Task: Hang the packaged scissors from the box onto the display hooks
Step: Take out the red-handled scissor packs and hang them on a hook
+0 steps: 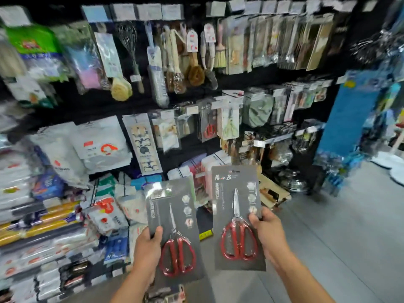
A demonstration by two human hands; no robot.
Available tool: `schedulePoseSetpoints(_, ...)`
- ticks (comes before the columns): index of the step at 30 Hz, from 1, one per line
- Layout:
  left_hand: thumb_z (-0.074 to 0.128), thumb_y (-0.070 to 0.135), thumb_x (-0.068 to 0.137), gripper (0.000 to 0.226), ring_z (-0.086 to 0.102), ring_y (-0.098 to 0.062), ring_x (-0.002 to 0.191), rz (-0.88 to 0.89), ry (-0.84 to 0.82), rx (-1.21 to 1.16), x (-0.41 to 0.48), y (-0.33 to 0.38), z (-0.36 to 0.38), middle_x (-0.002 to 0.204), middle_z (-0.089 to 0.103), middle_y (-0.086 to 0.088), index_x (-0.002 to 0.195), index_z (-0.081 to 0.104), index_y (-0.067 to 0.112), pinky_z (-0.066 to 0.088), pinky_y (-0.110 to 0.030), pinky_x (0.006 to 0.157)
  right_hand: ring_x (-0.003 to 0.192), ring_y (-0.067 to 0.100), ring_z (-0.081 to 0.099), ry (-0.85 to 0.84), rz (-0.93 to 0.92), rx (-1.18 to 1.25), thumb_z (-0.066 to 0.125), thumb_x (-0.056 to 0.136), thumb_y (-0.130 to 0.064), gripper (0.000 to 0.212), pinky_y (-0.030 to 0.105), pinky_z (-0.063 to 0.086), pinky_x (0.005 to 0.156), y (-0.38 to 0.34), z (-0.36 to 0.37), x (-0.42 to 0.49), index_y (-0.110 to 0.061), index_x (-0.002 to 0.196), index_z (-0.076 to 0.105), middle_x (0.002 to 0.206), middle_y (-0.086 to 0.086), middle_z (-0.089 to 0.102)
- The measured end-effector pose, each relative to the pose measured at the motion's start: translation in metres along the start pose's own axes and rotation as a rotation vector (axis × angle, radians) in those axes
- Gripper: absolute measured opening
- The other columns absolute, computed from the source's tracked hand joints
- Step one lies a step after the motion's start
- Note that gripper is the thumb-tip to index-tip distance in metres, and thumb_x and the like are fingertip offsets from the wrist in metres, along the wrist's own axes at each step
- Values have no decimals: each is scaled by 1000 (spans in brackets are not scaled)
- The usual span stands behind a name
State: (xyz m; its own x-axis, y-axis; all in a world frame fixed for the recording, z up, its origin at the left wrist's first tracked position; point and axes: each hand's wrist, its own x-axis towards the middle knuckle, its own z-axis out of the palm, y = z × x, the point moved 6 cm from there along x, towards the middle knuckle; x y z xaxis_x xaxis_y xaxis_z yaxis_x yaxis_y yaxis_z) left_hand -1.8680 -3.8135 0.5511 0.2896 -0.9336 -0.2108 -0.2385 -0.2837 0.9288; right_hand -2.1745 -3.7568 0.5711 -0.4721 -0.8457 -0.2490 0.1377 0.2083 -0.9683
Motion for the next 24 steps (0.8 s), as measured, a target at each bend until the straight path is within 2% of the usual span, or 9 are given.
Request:
schedulePoseSetpoints(3, 51, 26, 100, 16, 60, -25, 97, 16, -5, -47, -22, 17, 25, 104, 64, -7, 106, 60, 14, 49, -38, 88, 82, 26, 71, -6, -21, -3, 55, 93, -2, 20, 42, 58, 79, -15, -33, 6, -17, 94, 69, 88, 6, 76)
schedulePoseSetpoints(5, 51, 26, 100, 12, 61, -22, 96, 25, -26, -89, -34, 28, 41, 103, 65, -3, 106, 58, 20, 50, -40, 91, 90, 33, 71, -8, -19, 22, 56, 92, -5, 20, 51, 56, 85, -22, -52, 12, -18, 99, 71, 92, 8, 76)
schedulePoseSetpoints(7, 52, 23, 100, 12, 64, -21, 97, 25, -65, -134, -39, 36, 51, 104, 68, 0, 109, 60, 21, 52, -42, 91, 92, 36, 70, 4, -26, 29, 58, 92, -10, 17, 55, 55, 86, -25, -60, 19, -18, 97, 71, 92, 9, 76)
schedulePoseSetpoints(10, 54, 18, 99, 14, 69, -23, 94, 14, -74, -210, -36, 46, 64, 102, 72, -1, 109, 63, 21, 56, -43, 84, 91, 35, 70, -12, -43, 68, 58, 95, -14, 13, 54, 55, 86, -34, -67, 31, -16, 95, 71, 91, 11, 75)
schedulePoseSetpoints(12, 54, 16, 98, 14, 70, -24, 94, 10, -76, -229, -29, 53, 72, 102, 73, -3, 107, 64, 21, 57, -43, 83, 84, 34, 68, -16, -43, 57, 60, 94, -17, 14, 58, 54, 84, -38, -68, 41, -18, 84, 71, 89, 16, 73)
schedulePoseSetpoints(15, 54, 10, 98, 17, 70, -23, 93, 24, -79, -262, -12, 62, 85, 102, 74, -4, 109, 65, 17, 56, -36, 77, 75, 31, 65, -30, -20, 43, 62, 91, -19, 21, 62, 52, 82, -36, -69, 66, -19, 70, 67, 87, 23, 70)
schedulePoseSetpoints(17, 54, 8, 98, 16, 71, -24, 91, 20, -85, -287, 0, 67, 94, 99, 74, -4, 107, 66, 15, 56, -35, 75, 81, 37, 69, -42, -10, 27, 62, 90, -16, 15, 61, 53, 82, -36, -67, 86, -16, 77, 69, 88, 21, 72)
schedulePoseSetpoints(21, 61, 8, 94, 16, 72, -26, 93, 10, -79, -274, 47, 70, 118, 98, 76, -3, 101, 69, 20, 55, -48, 89, 86, 39, 70, -70, -32, 11, 58, 93, -8, 11, 56, 56, 80, -38, -52, 137, -11, 92, 69, 87, 15, 75)
schedulePoseSetpoints(24, 63, 6, 92, 19, 70, -24, 95, 31, -95, -262, 92, 78, 141, 98, 75, -1, 98, 69, 22, 53, -46, 93, 85, 36, 71, -122, -35, -21, 56, 95, -8, 13, 52, 59, 76, -42, -35, 186, -8, 103, 66, 89, 14, 75)
